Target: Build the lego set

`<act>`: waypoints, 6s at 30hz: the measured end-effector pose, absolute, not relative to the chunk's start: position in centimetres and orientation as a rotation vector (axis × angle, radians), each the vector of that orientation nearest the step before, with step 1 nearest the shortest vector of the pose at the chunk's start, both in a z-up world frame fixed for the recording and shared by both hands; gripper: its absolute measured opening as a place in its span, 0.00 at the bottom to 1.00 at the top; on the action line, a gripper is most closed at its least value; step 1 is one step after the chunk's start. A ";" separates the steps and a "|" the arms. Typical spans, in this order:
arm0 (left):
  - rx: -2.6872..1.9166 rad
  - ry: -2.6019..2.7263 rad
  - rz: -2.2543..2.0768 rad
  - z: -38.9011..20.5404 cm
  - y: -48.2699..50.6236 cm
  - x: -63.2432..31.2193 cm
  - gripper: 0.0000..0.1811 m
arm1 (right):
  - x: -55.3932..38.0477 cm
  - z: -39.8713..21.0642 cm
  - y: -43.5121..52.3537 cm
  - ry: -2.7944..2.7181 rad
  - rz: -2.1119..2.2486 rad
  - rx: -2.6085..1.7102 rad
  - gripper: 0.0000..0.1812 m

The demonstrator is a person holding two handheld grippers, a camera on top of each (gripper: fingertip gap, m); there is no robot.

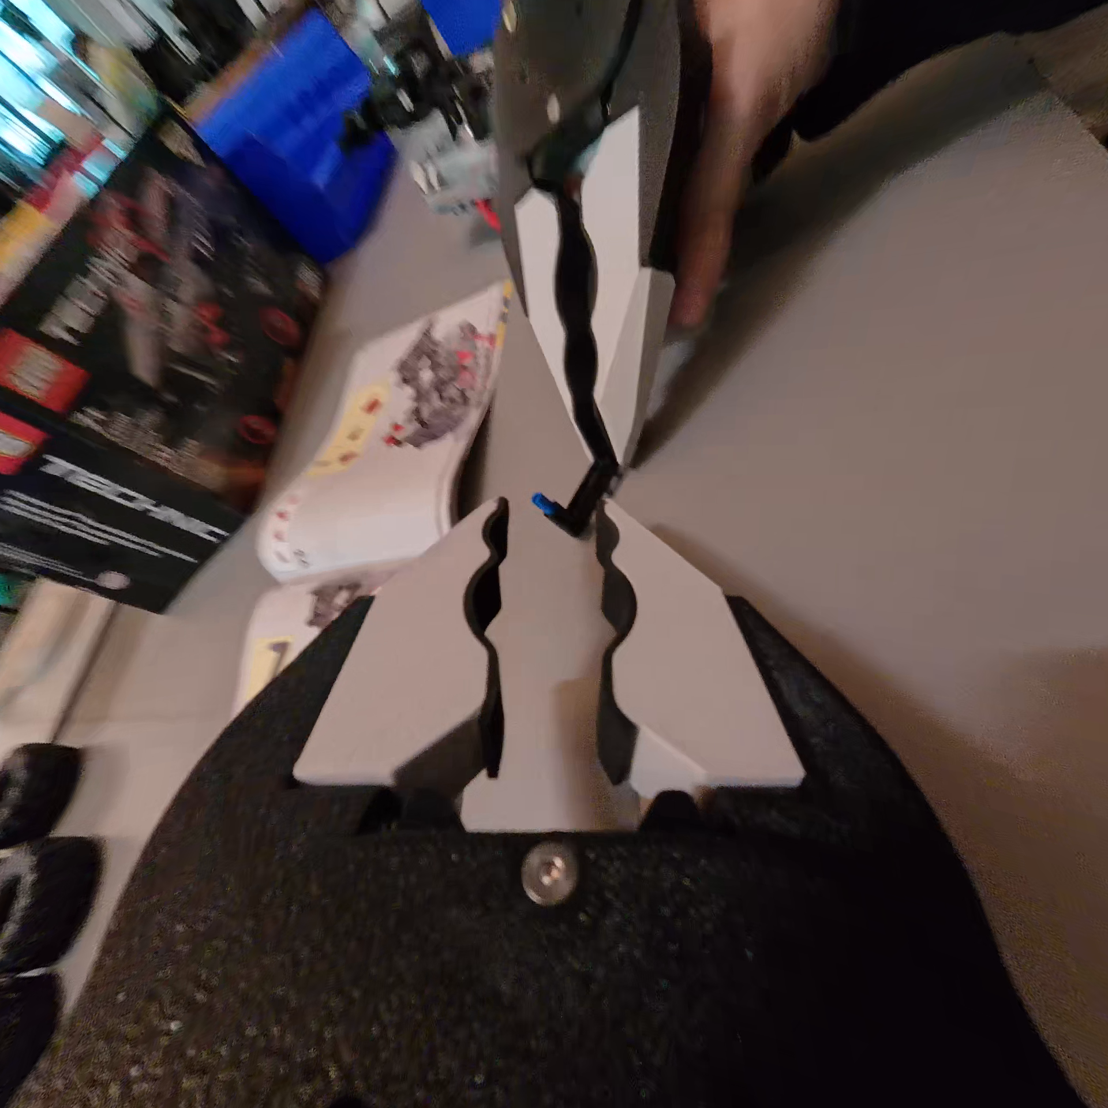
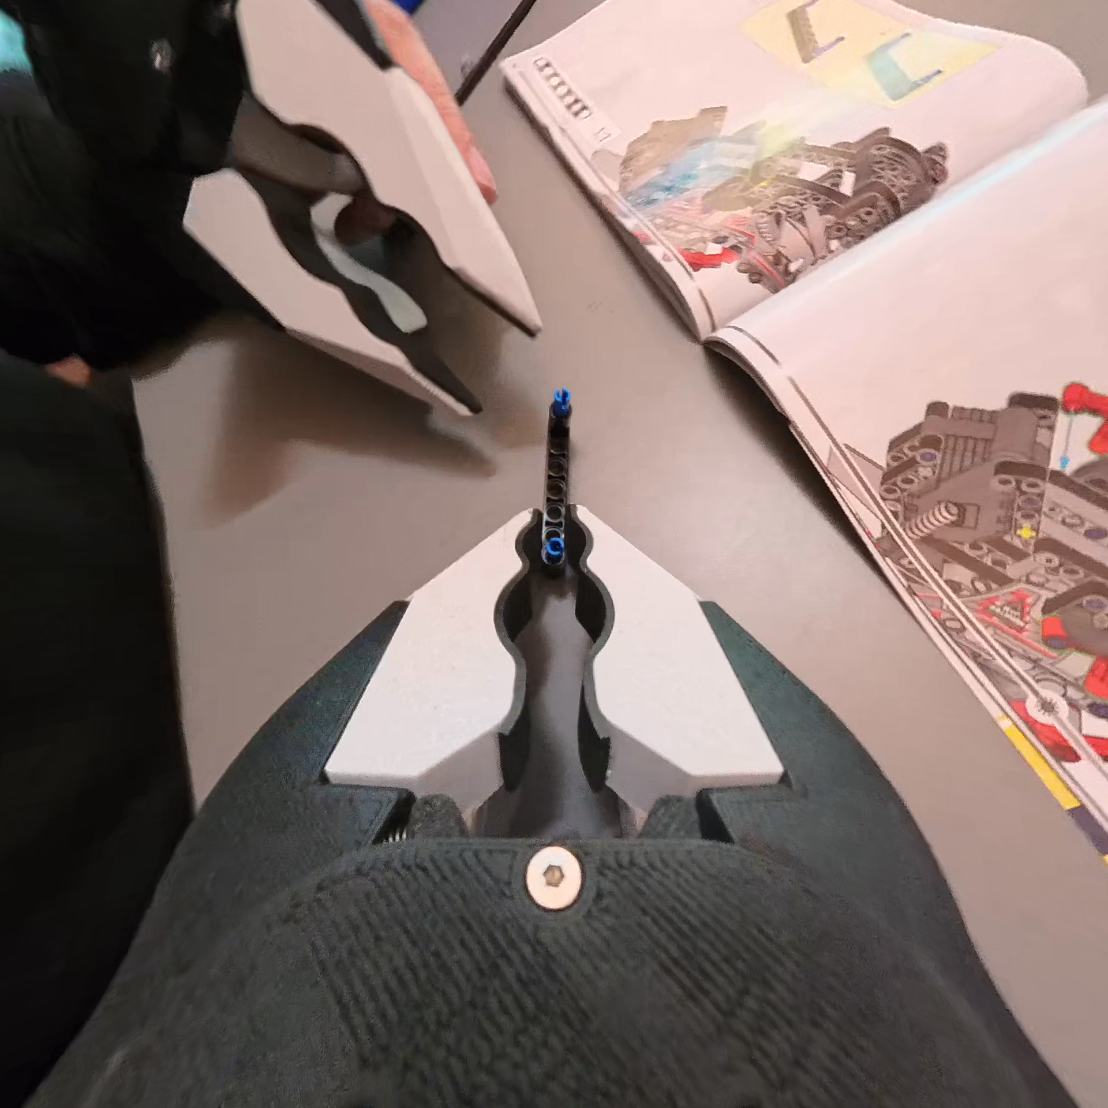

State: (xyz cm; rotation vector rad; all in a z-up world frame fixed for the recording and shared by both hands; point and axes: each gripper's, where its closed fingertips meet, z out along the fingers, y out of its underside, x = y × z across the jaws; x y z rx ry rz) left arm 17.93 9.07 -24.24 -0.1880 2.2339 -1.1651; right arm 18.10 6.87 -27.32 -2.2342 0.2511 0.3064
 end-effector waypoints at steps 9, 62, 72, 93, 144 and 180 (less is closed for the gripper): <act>0.168 1.852 -1.006 -18.1 3.9 18.3 0.28 | 16.5 -17.9 2.8 0.457 0.355 -1.869 0.04; 0.150 2.594 -1.080 -16.6 -11.6 23.2 0.03 | 22.1 -13.5 -13.5 -0.120 -0.607 -2.040 0.15; 0.231 2.510 -1.238 -13.8 -12.5 25.5 0.03 | 25.4 -13.1 -14.4 -0.215 -0.469 -1.991 0.03; -0.022 2.114 -1.314 -16.9 -17.2 21.1 0.36 | 29.2 -11.6 -19.1 -0.049 -0.283 -1.287 0.03; -0.175 2.319 -1.340 -15.9 -7.6 27.7 0.17 | 28.6 -12.3 -19.1 0.324 -0.531 -1.257 0.03; 0.116 2.501 -1.332 -16.8 -11.7 29.9 0.14 | 28.8 -19.0 -14.1 0.530 -0.305 -1.915 0.03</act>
